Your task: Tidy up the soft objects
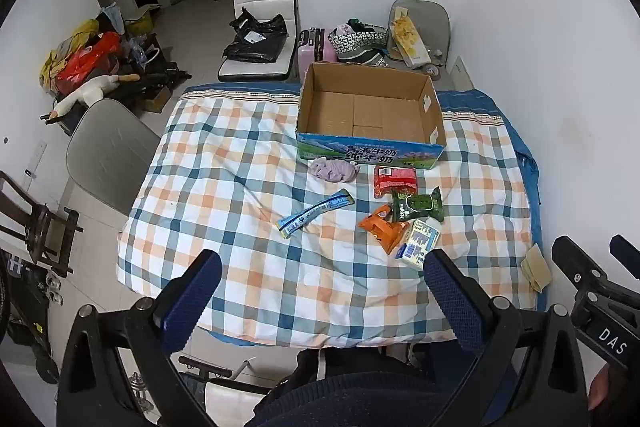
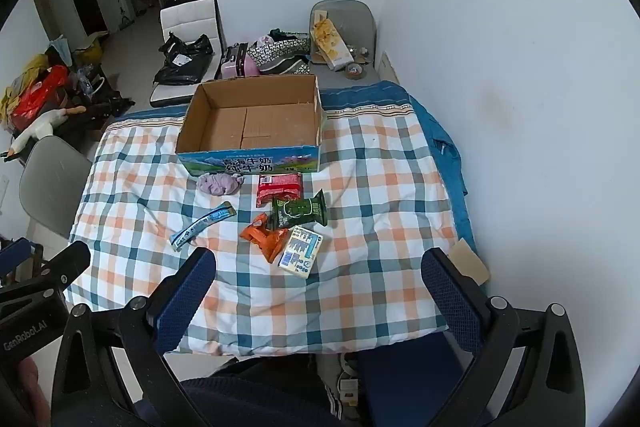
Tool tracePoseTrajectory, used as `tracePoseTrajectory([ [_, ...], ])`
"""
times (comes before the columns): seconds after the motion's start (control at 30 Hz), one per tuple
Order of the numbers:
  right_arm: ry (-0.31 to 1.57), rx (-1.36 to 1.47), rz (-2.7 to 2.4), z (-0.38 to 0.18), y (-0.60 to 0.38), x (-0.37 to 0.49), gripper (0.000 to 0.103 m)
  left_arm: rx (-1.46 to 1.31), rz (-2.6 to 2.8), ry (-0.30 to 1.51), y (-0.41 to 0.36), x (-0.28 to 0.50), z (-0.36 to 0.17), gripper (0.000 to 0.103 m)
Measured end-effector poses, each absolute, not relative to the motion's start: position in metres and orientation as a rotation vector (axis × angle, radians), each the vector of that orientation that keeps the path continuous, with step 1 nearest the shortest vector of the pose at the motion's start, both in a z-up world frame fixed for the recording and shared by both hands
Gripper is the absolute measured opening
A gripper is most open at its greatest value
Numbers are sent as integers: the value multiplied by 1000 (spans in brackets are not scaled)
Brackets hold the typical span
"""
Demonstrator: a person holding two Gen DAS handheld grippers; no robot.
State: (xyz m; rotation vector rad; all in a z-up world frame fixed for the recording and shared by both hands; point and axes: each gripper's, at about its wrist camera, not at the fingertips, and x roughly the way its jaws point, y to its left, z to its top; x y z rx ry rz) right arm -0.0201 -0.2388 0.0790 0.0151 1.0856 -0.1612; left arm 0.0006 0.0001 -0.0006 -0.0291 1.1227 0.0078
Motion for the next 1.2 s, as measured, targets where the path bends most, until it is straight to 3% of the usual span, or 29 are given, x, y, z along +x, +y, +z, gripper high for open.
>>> tracePoseTrajectory([
  [1.2, 1077, 44, -145, 82, -243, -24, 103, -23, 13, 1106, 0, 0, 0, 103],
])
